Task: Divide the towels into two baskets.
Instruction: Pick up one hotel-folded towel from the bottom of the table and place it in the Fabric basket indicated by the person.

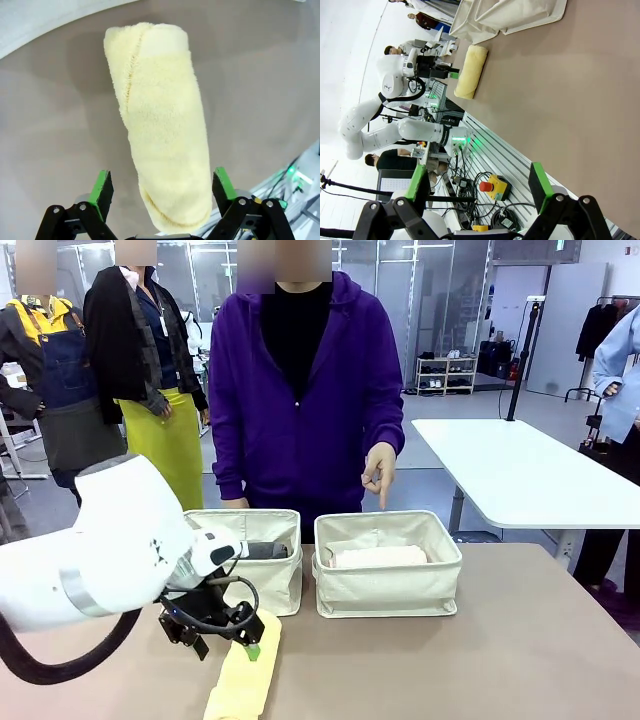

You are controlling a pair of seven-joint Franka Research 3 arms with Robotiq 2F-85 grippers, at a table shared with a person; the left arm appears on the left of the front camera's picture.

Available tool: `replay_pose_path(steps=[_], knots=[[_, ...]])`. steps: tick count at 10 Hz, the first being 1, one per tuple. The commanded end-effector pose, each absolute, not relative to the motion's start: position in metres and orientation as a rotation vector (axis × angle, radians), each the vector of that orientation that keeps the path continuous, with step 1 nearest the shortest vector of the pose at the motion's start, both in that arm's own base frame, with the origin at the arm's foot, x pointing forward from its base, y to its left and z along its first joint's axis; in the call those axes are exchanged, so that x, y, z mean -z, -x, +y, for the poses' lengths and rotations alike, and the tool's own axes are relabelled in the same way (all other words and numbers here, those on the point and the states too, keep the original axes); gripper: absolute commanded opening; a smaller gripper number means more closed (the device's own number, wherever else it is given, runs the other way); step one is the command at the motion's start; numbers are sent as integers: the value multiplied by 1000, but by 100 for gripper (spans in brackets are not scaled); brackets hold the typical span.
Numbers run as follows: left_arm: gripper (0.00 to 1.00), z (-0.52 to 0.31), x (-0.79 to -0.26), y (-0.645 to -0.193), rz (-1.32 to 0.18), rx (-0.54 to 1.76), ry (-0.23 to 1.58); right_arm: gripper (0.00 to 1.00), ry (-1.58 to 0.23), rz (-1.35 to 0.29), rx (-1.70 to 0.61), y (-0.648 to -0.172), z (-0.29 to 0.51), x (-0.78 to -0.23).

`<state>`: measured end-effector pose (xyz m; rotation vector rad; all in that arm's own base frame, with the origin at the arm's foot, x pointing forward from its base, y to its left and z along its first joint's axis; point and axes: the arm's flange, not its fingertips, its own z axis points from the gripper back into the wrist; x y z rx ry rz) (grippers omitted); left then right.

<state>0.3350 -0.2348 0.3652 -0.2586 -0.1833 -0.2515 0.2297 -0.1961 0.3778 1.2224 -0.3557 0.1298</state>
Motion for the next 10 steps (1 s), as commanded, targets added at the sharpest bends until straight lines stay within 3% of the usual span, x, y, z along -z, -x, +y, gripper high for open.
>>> replay_pose_path(steps=[1, 6, 8, 10], knots=[[100, -223, -336, -314, -193, 218, 238, 100, -1225, -375, -134, -229, -193, -379], [97, -240, -322, -330, -148, 284, 284, 100, -1225, -375, -134, -229, -193, -379], [89, -245, -317, -330, -123, 317, 313, 100, -1225, -375, -134, -229, -193, -379], [69, -246, -313, -329, -117, 348, 331, 100, -1225, -375, -134, -229, -193, -379]])
